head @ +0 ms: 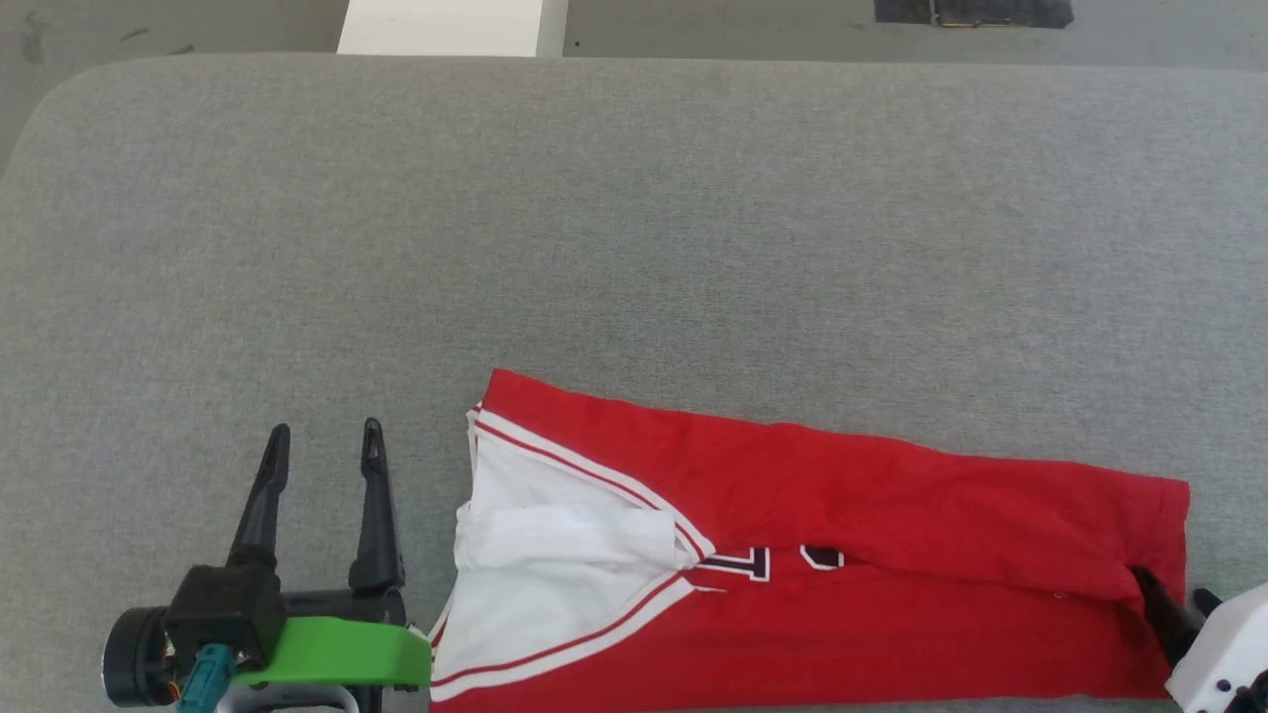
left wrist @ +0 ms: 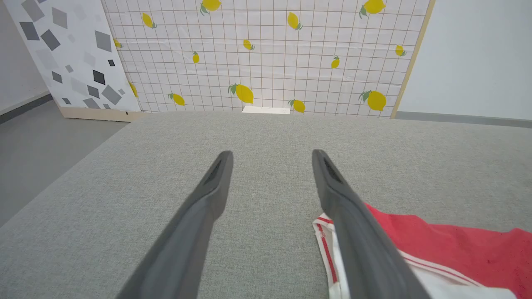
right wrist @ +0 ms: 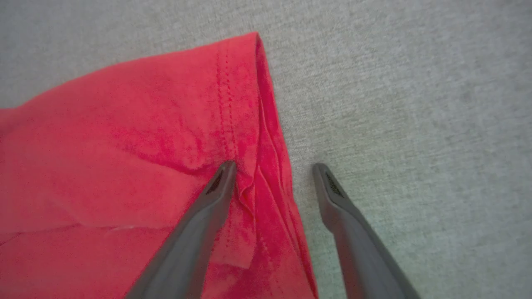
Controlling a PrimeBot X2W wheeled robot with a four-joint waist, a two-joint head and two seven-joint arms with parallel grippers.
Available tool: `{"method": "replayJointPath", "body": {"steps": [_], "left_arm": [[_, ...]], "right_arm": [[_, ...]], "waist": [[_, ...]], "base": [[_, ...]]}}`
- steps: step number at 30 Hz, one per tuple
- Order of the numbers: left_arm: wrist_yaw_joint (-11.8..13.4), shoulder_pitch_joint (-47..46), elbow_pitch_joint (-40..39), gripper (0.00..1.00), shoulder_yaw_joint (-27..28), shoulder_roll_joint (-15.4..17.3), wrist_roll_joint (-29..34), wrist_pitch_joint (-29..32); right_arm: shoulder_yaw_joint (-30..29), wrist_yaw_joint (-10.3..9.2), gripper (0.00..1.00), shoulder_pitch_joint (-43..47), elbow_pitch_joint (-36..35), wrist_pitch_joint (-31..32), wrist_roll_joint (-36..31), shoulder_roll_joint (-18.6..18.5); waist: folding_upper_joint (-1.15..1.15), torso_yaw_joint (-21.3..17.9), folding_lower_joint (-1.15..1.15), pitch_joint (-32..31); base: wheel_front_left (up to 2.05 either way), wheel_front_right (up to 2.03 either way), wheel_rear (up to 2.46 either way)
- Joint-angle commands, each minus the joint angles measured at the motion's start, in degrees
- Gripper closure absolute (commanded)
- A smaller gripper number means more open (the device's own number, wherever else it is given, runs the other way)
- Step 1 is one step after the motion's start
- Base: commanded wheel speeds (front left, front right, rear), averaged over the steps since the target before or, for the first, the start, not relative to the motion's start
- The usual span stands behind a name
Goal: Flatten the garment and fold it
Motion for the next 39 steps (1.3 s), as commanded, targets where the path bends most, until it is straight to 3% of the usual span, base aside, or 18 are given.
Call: {"method": "replayJointPath", "body": {"steps": [1, 2, 3, 11, 22, 27, 33, 38, 39], "left_arm": [[-0.31, -0.73, 0.37, 0.0, 0.13, -0.26, 0.63, -0.44], [-0.44, -0.87, 0.52, 0.0, 0.07, -0.39, 0.67, -0.44], [-0.56, -0.98, 0.63, 0.0, 0.02, -0.56, 0.65, -0.44], [-1.01, -0.92, 1.63, 0.0, 0.49, -2.03, 0.61, -0.44], [-2.1, 0.3, 2.44, 0.0, 1.13, -3.52, 0.68, -0.44], [-2.66, 0.68, 2.96, 0.0, 1.53, -4.57, 0.52, -0.44], [-3.86, 1.87, 4.11, 0.0, 2.1, -6.23, 0.31, -0.44], [-5.0, 2.38, 4.85, 0.0, 2.29, -7.13, 0.43, -0.44], [-5.68, 2.63, 5.16, 0.0, 2.48, -7.26, 0.46, -0.45]], "right_arm": [[1.81, -0.06, 0.69, -0.12, 1.99, 1.73, 0.57, 1.27], [1.99, -0.06, 0.9, -0.07, 2.01, 2.24, 0.53, 1.28], [1.99, -0.06, 1.0, -0.04, 2.06, 2.69, 0.43, 1.29], [-1.88, -0.06, 1.0, -1.96, -0.17, 2.03, -0.52, 0.71], [-12.6, -0.06, 1.0, -5.53, 0.02, 1.3, -4.41, -4.53], [-7.91, -0.06, 1.0, -4.99, -5.02, 4.97, -1.63, -3.64], [1.16, -0.06, 1.0, -2.94, -14.14, 14.53, 5.64, 0.48], [7.94, -0.06, 1.0, -1.85, -19.12, 19.53, 8.76, 1.79], [12.65, -0.06, 1.0, -1.59, -20.5, 21.11, 10.13, 2.0]], "waist": [[0.0, 0.3, 0.0, 0.24], [0.0, 0.37, 0.0, 0.28], [0.0, 0.42, 0.0, 0.27], [0.0, -0.11, 0.0, -1.43], [0.0, -0.94, 0.0, -3.22], [0.0, -0.97, 0.0, -4.11], [0.0, -0.31, 0.0, -6.07], [0.0, 0.96, 0.0, -7.38], [0.0, 1.94, 0.0, -7.86]], "base": [[0.0, 0.0, 0.0], [0.0, 0.0, 0.0], [0.0, 0.0, 0.0], [0.0, 0.0, 0.0], [0.0, 0.0, 0.0], [0.0, 0.0, 0.0], [0.0, 0.0, 0.0], [0.0, 0.0, 0.0], [0.0, 0.0, 0.0]]}}
